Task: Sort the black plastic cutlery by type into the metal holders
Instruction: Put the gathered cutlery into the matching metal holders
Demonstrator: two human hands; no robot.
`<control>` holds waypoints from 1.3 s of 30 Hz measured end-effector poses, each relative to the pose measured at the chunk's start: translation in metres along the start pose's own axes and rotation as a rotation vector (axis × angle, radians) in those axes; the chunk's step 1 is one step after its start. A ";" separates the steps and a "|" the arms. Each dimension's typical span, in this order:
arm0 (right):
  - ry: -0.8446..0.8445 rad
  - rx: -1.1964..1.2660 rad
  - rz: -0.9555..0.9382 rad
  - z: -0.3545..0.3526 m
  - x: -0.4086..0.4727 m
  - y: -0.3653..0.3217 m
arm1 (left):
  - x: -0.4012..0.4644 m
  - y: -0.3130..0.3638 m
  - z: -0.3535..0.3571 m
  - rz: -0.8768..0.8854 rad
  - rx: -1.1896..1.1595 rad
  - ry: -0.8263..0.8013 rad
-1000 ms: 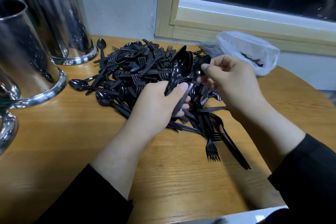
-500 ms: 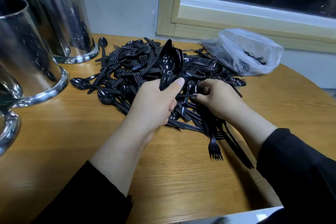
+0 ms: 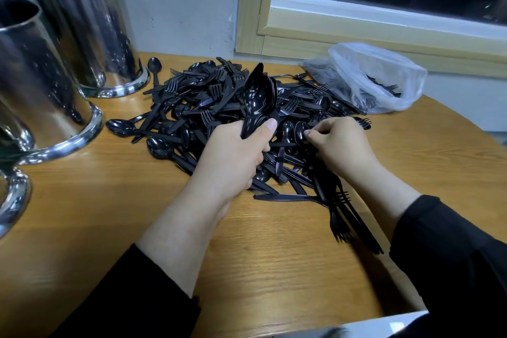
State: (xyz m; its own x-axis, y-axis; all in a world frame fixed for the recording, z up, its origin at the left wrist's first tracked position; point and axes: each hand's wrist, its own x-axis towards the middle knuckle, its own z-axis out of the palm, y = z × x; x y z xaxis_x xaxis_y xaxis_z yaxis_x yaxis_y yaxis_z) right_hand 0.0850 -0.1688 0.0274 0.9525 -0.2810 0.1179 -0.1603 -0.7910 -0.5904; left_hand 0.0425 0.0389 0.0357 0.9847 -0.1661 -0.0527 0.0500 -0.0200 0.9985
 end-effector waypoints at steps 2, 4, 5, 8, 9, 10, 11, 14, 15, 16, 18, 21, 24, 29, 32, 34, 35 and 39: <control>0.036 0.050 -0.002 -0.003 -0.001 0.000 | 0.000 0.000 0.000 -0.001 -0.002 0.000; 0.096 0.103 -0.024 -0.009 -0.003 -0.004 | 0.000 0.000 0.001 0.008 0.000 0.001; 0.126 0.151 -0.033 -0.014 -0.004 -0.007 | -0.001 0.000 0.001 0.016 -0.001 -0.001; 0.121 0.342 -0.063 -0.026 -0.013 -0.022 | -0.002 0.003 0.003 0.032 -0.021 -0.014; 0.080 0.434 -0.073 -0.029 -0.017 -0.029 | -0.002 0.003 0.004 0.037 -0.016 -0.019; 0.031 0.536 -0.082 -0.030 -0.021 -0.035 | -0.002 0.003 0.004 0.042 -0.004 -0.028; -0.007 0.627 -0.089 -0.031 -0.024 -0.042 | -0.002 0.003 0.005 0.043 0.003 -0.044; -0.038 0.716 -0.130 -0.027 -0.030 -0.055 | -0.004 0.004 0.007 0.015 -0.059 -0.145; -0.035 0.710 -0.144 -0.025 -0.030 -0.058 | -0.005 0.004 0.007 0.008 -0.077 -0.169; -0.035 0.683 -0.162 -0.022 -0.030 -0.059 | -0.006 0.004 0.007 0.010 -0.078 -0.177; -0.023 0.581 -0.192 -0.018 -0.028 -0.058 | -0.005 0.003 0.006 0.014 -0.072 -0.154; 0.067 0.363 -0.165 -0.013 -0.016 -0.044 | -0.001 0.002 0.000 -0.033 -0.110 -0.071; -0.031 0.019 -0.104 -0.007 -0.002 -0.029 | 0.002 0.001 -0.002 -0.045 -0.127 -0.033; -0.107 -0.182 -0.111 0.010 0.003 -0.037 | 0.003 -0.002 0.000 -0.040 -0.105 -0.027; -0.105 -0.198 -0.093 0.016 0.007 -0.040 | 0.003 -0.002 -0.001 -0.049 -0.119 -0.048; -0.098 -0.202 -0.081 0.016 0.010 -0.039 | 0.004 -0.003 -0.002 -0.051 -0.118 -0.064; -0.095 -0.211 -0.080 0.016 0.011 -0.039 | 0.004 -0.003 -0.003 -0.050 -0.116 -0.069; -0.092 -0.250 -0.096 0.015 0.010 -0.037 | 0.003 -0.002 -0.003 -0.049 -0.113 -0.058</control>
State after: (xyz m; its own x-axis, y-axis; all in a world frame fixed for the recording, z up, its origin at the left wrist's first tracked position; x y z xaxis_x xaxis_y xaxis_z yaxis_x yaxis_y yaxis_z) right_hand 0.1048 -0.1341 0.0388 0.9840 -0.1567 0.0844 -0.1161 -0.9245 -0.3631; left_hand 0.0459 0.0410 0.0331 0.9695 -0.2245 -0.0985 0.1194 0.0811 0.9895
